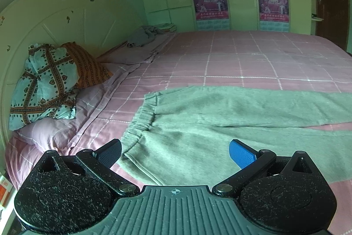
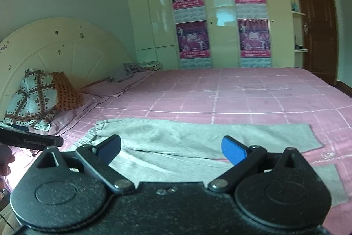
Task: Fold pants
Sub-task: 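Close the left tool on the waistband while the right tool grips the waistband too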
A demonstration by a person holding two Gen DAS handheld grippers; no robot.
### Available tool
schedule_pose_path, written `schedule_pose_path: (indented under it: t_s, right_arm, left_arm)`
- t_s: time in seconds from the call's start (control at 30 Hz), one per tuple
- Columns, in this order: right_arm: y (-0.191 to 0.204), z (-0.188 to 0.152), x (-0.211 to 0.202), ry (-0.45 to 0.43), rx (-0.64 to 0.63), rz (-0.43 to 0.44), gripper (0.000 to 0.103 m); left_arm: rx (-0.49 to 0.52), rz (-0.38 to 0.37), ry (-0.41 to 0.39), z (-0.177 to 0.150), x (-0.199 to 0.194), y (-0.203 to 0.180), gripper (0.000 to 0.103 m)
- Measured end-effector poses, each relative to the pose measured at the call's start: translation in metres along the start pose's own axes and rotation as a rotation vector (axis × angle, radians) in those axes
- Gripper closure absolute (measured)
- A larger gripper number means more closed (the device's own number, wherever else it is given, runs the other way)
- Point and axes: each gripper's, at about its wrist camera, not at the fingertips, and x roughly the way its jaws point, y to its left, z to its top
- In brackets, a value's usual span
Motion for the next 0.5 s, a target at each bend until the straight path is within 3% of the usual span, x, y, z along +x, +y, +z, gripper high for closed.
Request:
schedule_pose_path:
  t_s: [0.5]
  right_arm:
    - [0.035, 0.025, 0.089, 0.056, -0.089, 0.079, 0.006]
  left_arm:
    - [-0.040, 0.021, 0.061, 0.035, 0.095, 0.022, 0.000]
